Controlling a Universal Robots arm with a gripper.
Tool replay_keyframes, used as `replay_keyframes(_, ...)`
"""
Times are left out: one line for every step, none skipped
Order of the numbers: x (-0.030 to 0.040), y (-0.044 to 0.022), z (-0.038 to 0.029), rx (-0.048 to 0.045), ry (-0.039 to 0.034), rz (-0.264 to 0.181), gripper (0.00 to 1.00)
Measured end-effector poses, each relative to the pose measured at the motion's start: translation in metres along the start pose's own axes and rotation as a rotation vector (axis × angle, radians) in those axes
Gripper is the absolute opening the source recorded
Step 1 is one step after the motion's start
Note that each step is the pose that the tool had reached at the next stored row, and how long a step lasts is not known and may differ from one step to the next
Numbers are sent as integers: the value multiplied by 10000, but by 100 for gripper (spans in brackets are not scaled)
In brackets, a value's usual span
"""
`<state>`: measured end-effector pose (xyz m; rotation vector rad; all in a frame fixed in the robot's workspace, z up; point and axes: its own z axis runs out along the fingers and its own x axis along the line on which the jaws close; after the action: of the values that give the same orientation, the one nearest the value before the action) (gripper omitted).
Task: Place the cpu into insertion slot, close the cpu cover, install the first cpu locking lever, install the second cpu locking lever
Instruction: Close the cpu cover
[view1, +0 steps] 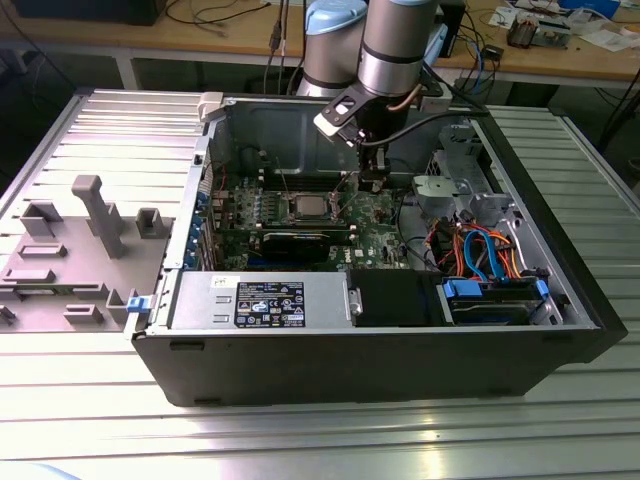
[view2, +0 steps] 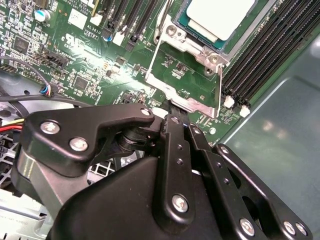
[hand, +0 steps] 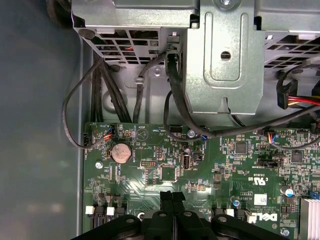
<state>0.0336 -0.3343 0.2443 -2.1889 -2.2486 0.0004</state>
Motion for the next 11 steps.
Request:
replay_keyframes(0, -2, 0, 0, -1, 0, 11)
replay_keyframes(0, -4, 0, 0, 0, 0, 11)
replay_keyframes(0, -6, 0, 0, 0, 1, 11)
replay_keyframes(0, -7, 0, 0, 0, -1, 11)
replay_keyframes(0, -9, 0, -1, 0, 0, 11)
replay_keyframes(0, -10, 0, 0, 0, 1, 11)
replay_keyframes(0, -12, 0, -1, 0, 0, 11)
replay_keyframes(0, -13, 0, 0, 0, 0, 11)
replay_keyframes(0, -16, 0, 0, 0, 1, 11)
replay_keyframes(0, -19, 0, 0, 0, 1, 11)
replay_keyframes(0, -21, 0, 0, -1, 0, 11)
